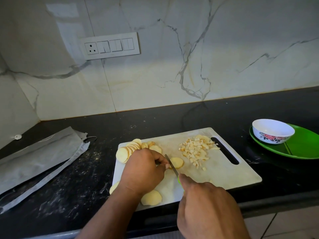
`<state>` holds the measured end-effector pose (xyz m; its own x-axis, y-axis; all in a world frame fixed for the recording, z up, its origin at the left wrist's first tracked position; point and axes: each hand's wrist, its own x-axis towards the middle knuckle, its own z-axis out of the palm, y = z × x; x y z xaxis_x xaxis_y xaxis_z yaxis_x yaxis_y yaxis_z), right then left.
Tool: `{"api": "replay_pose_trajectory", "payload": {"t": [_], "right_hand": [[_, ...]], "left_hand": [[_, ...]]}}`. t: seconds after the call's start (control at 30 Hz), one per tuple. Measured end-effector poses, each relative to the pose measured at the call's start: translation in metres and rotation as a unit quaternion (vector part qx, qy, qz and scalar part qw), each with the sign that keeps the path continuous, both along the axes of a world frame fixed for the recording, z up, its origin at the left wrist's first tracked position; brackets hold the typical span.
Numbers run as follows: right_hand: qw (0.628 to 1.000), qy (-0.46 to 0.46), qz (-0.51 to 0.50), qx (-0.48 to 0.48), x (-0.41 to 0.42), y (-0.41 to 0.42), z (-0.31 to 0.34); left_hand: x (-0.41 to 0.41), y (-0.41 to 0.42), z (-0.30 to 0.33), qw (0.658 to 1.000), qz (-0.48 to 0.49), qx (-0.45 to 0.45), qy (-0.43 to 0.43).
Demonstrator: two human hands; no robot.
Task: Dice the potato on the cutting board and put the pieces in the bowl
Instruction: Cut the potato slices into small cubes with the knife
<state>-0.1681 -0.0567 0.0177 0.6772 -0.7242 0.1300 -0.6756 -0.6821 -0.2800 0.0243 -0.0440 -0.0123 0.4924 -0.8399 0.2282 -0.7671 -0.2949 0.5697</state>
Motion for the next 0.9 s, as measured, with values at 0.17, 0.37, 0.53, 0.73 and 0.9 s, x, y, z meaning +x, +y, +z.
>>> {"api": "replay_pose_trajectory", "payload": {"t": [0.17,0.37,0.53,0.73,0.9], "right_hand": [[0.999,0.023,0.023,0.036,-0.024,0.007,0.003],[0.997,-0.029,-0.028,0.060,-0.054,0.007,0.022],[0.995,-0.069,-0.065,0.038,-0.063,-0.005,0.024],[0.993,-0.102,-0.057,0.033,-0.069,-0.019,0.022],[0.989,-0.134,-0.044,0.035,-0.079,-0.030,0.015]], "left_hand": [[0.001,0.001,0.000,1.000,-0.002,0.009,-0.005],[-0.002,0.000,0.020,0.995,-0.016,0.085,-0.058],[-0.023,-0.019,0.044,0.967,0.044,0.172,-0.184],[-0.054,-0.036,0.044,0.942,0.093,0.204,-0.251],[-0.048,-0.040,0.043,0.952,0.076,0.210,-0.211]]}}
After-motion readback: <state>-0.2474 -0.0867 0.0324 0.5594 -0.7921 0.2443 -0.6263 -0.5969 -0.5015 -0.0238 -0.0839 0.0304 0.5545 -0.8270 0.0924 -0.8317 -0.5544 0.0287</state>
